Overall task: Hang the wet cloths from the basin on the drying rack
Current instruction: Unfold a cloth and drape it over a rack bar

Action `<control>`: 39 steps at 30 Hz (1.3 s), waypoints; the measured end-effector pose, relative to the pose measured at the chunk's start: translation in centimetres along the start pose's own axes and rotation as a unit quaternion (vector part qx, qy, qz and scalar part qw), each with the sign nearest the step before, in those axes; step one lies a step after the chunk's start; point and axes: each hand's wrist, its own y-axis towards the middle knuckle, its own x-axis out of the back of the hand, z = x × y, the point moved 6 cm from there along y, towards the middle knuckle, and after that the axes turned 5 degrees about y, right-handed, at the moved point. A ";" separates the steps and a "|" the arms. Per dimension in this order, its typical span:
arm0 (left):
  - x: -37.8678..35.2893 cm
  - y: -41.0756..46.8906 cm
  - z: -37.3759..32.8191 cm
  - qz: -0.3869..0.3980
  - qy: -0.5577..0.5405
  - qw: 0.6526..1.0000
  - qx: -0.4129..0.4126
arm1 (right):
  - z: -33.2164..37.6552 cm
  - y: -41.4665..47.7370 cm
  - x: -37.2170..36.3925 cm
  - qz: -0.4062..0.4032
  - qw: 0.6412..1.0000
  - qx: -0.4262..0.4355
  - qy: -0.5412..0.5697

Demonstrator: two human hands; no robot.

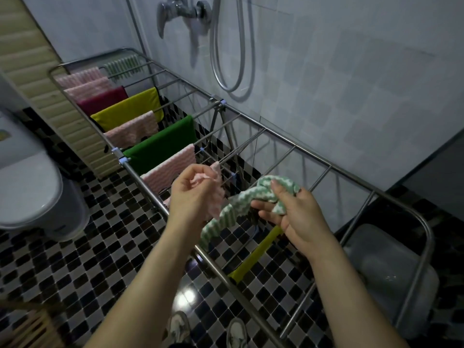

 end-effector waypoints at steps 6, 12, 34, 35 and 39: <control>-3.1 -0.7 0.1 0.139 0.456 0.871 -0.119 | -0.8 0.1 0.2 0.023 0.996 -0.086 -0.010; -3.6 0.0 -0.7 0.070 0.544 0.795 -0.261 | -1.3 -0.1 0.1 0.054 0.989 -0.141 0.001; -7.9 -0.1 -0.4 0.204 0.452 0.842 -0.211 | 1.7 -0.8 2.8 -0.068 0.992 0.007 -0.104; -7.7 0.1 -0.5 0.217 0.414 0.868 -0.169 | 2.0 -0.8 2.9 -0.077 0.988 0.025 -0.131; -7.2 0.2 -1.3 0.233 0.324 0.915 -0.065 | 3.2 -0.7 2.8 -0.092 0.979 0.075 -0.165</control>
